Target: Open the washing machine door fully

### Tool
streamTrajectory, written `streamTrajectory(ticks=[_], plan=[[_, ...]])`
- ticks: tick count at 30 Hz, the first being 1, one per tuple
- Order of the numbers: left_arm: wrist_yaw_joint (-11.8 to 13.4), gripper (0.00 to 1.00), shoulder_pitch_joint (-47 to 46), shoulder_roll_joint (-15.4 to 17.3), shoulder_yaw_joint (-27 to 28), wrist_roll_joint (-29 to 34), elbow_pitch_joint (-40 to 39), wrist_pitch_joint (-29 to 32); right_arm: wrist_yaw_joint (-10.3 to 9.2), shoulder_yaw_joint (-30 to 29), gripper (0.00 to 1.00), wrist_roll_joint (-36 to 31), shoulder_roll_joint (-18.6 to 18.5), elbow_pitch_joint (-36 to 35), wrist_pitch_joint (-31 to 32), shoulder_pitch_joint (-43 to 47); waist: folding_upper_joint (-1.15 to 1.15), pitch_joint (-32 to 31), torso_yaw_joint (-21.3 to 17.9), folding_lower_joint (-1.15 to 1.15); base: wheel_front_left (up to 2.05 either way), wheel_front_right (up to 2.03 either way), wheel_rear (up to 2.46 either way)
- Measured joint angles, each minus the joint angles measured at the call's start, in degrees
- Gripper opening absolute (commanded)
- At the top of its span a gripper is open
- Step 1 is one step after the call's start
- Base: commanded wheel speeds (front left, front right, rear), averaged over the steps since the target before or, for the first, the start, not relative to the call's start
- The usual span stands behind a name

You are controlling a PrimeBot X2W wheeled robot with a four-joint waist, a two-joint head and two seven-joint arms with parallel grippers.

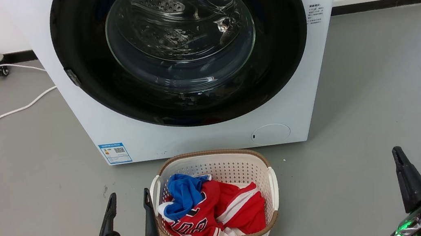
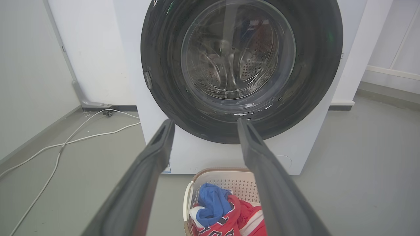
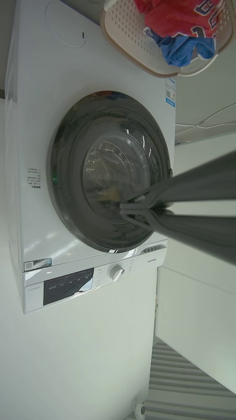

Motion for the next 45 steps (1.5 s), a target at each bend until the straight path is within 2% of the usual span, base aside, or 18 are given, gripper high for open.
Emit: streamTrajectory(ticks=[14, 23, 33, 38, 45], plan=[[0.2, 1.00, -0.2, 0.0, 0.1, 0.1, -0.5, 0.0, 0.00, -1.1, 0.00, -0.7, 0.5, 0.9, 0.5, -0.8, 0.00, 1.1, 0.1, 0.00, 0.00, 0.00, 0.00], [-0.1, 1.00, -3.7, 0.0, 0.4, 1.1, -1.8, 0.0, -0.01, -8.6, 0.00, 3.0, -0.1, 3.9, 3.3, -10.4, 0.00, 5.8, 0.3, 0.00, 0.00, 0.00, 0.00], [-1.5, 1.00, -9.8, 0.0, 2.0, 2.2, -3.8, 0.0, 0.00, -13.5, 0.00, 4.5, -6.7, 11.6, 10.2, -27.8, 0.00, 13.9, 0.7, 0.00, 0.00, 0.00, 0.00], [-1.9, 1.00, -13.1, 0.0, 2.2, 2.4, -4.8, 0.0, -0.01, -13.2, 0.00, 4.6, -10.3, 17.2, 13.1, -37.5, 0.00, 18.2, 1.1, 0.01, 0.00, 0.00, 0.00], [-2.0, 1.00, -16.3, 0.0, 2.2, 2.6, -6.1, 0.0, -0.01, -9.7, 0.00, 2.9, -14.5, 24.8, 17.4, -50.7, 0.00, 24.2, 2.0, 0.01, 0.00, 0.00, 0.00]])
